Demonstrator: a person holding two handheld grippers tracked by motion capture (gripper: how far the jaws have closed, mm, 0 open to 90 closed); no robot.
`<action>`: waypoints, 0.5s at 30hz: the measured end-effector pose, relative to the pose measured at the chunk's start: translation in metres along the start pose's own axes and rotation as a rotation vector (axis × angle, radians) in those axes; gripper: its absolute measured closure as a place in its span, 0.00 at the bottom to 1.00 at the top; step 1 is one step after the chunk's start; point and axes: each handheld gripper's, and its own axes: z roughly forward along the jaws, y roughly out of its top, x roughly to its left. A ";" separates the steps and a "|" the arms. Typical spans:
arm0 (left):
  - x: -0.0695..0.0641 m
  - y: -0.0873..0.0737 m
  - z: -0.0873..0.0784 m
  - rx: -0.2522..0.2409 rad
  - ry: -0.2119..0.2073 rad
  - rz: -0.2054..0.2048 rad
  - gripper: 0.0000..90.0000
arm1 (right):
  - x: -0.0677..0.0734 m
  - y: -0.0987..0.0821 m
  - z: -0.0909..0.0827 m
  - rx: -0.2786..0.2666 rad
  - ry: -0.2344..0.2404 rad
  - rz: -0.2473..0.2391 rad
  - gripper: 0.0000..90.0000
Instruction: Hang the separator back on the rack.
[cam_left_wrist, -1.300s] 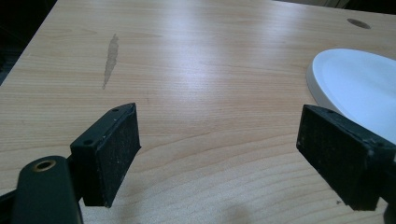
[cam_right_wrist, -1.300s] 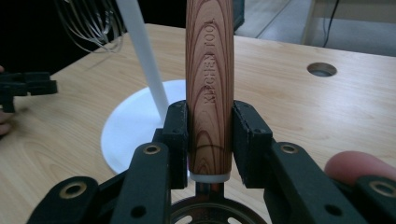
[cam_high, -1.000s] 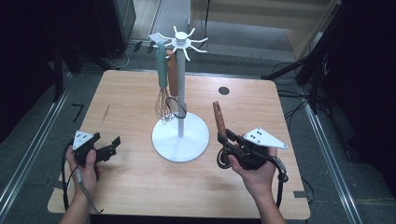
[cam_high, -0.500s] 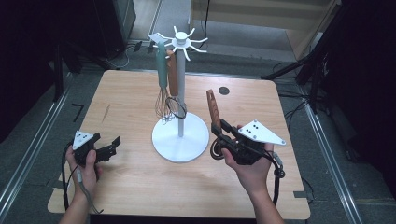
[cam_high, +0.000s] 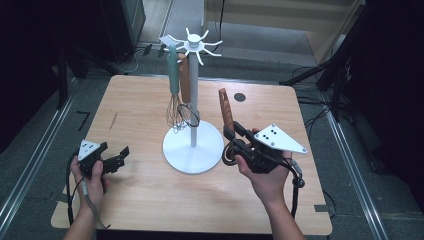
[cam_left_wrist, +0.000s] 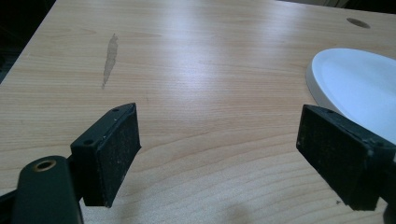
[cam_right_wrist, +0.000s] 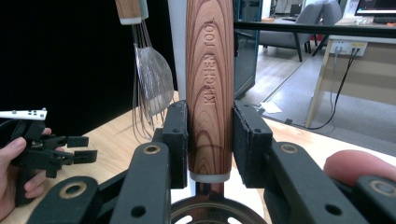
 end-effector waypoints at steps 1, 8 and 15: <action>0.000 0.000 0.000 -0.001 0.000 0.000 0.15 | 0.000 0.001 0.000 -0.004 -0.001 -0.001 0.79; 0.000 0.000 0.000 0.000 0.000 0.000 0.15 | 0.004 0.007 0.002 -0.021 0.006 -0.005 0.79; 0.000 0.000 0.000 0.002 0.000 0.000 0.15 | 0.008 0.012 0.003 -0.042 0.004 -0.020 0.79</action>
